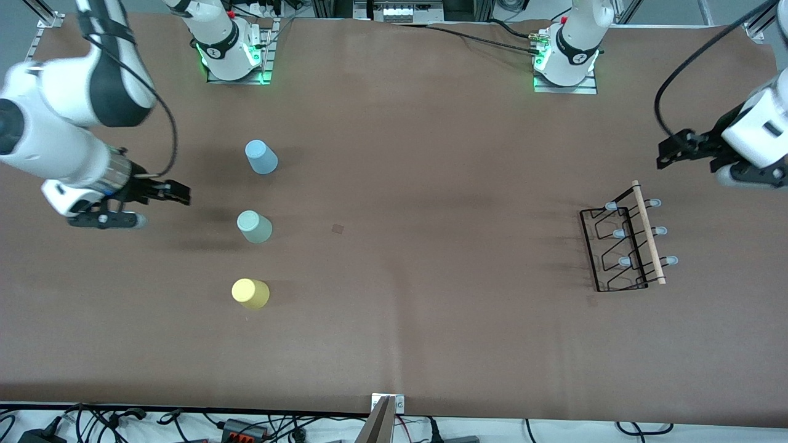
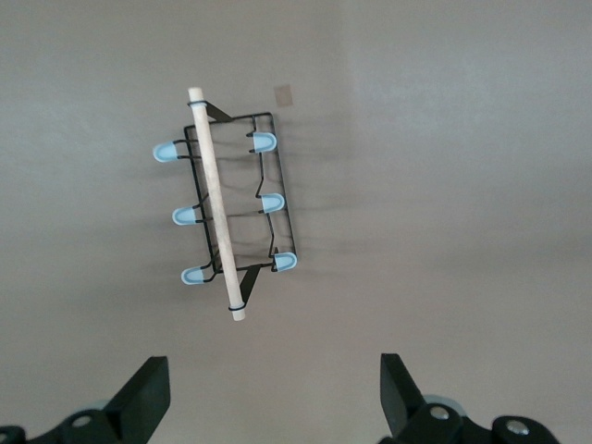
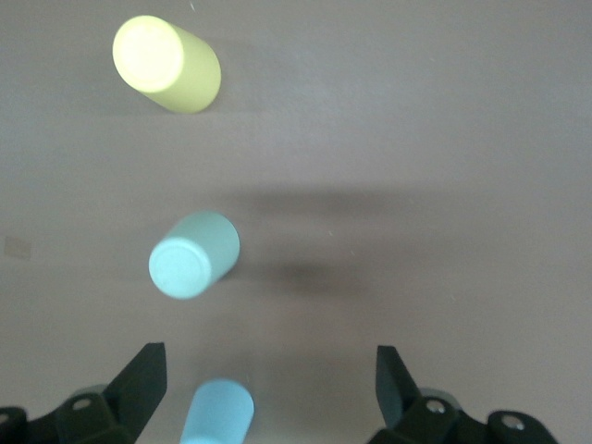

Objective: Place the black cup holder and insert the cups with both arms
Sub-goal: 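Grasp the teal cup with the right gripper while the left gripper grasps the rack handle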

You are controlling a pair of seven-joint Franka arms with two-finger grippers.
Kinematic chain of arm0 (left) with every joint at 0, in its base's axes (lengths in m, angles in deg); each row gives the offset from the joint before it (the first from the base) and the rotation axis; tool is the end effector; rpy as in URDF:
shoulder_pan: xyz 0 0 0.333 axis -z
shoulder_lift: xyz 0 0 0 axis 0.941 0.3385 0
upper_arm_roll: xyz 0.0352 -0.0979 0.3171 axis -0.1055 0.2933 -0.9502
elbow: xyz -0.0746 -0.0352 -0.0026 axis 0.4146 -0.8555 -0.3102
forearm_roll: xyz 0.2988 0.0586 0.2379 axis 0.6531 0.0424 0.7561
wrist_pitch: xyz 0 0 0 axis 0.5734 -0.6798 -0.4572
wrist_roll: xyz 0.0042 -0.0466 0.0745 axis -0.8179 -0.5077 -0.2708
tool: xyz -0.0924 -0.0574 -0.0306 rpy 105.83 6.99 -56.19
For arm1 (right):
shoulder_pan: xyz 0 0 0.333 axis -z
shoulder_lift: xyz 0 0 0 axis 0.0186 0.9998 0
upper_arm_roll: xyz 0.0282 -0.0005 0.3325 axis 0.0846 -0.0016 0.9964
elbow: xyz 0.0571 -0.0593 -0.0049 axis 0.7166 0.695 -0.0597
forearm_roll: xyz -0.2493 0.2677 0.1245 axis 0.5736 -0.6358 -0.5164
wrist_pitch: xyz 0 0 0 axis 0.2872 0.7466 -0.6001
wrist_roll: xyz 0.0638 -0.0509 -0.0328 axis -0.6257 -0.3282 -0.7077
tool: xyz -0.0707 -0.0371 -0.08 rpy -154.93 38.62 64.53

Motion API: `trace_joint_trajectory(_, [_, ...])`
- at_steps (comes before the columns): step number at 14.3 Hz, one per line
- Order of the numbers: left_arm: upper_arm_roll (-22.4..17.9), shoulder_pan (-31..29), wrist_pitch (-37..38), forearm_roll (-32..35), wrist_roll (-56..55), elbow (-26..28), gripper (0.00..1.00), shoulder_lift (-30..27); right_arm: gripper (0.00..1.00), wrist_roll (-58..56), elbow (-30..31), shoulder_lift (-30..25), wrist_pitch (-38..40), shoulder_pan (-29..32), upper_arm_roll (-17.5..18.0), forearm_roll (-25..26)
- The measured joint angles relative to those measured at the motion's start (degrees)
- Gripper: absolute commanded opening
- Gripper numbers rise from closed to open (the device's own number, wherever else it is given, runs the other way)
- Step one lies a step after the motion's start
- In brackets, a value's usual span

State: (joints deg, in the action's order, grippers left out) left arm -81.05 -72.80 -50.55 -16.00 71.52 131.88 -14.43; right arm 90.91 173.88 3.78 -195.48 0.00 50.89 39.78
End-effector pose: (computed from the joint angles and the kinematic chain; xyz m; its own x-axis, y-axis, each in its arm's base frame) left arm 0.5655 -0.0049 0.5798 0.9941 -0.0562 -0.0930 -0.0557 -0.9984 0.0076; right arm 0.5805 0.0486 0.4158 0.9991 -0.0049 -0.0418 -0.0059 -0.9997 -0.0229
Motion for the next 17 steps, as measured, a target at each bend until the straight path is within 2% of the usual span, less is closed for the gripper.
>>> trace_joint_trajectory(4, [-0.6, -0.6, -0.2, 0.0, 0.0, -0.2, 1.0, 5.4, 1.0, 0.0, 10.2, 1.4, -18.4, -0.1, 0.8, 0.0])
trace_joint_trajectory(7, [-0.8, -1.2, -2.2, 0.0, 0.2, -0.5, 1.0, 8.1, 1.0, 0.9, 11.9, 4.4, -25.3, -1.3, 1.5, 0.0])
trace_joint_trajectory(9, [-0.8, -2.1, -9.1, 0.0, 0.5, 0.8, 1.0, 9.0, 1.0, 2.0, 12.0, 6.5, -28.9, -2.7, 1.5, 0.0])
trace_joint_trajectory(13, [-0.9, -4.5, -27.5, 0.0, 1.0, 10.6, 0.98, 9.3, 1.0, 2.7, 12.0, 12.2, -36.5, -6.6, 1.7, 0.0])
trace_joint_trajectory(16, [-0.8, -4.9, -32.1, 0.0, 1.0, 16.3, 0.92, 8.1, 1.0, 2.9, 11.9, 14.3, -37.6, -7.6, 1.7, 0.0])
trace_joint_trajectory(17, [-0.8, -4.9, -34.1, 0.0, 1.0, 18.5, 0.85, 7.3, 1.0, 2.9, 11.9, 14.5, -37.6, -7.6, 1.7, 0.0])
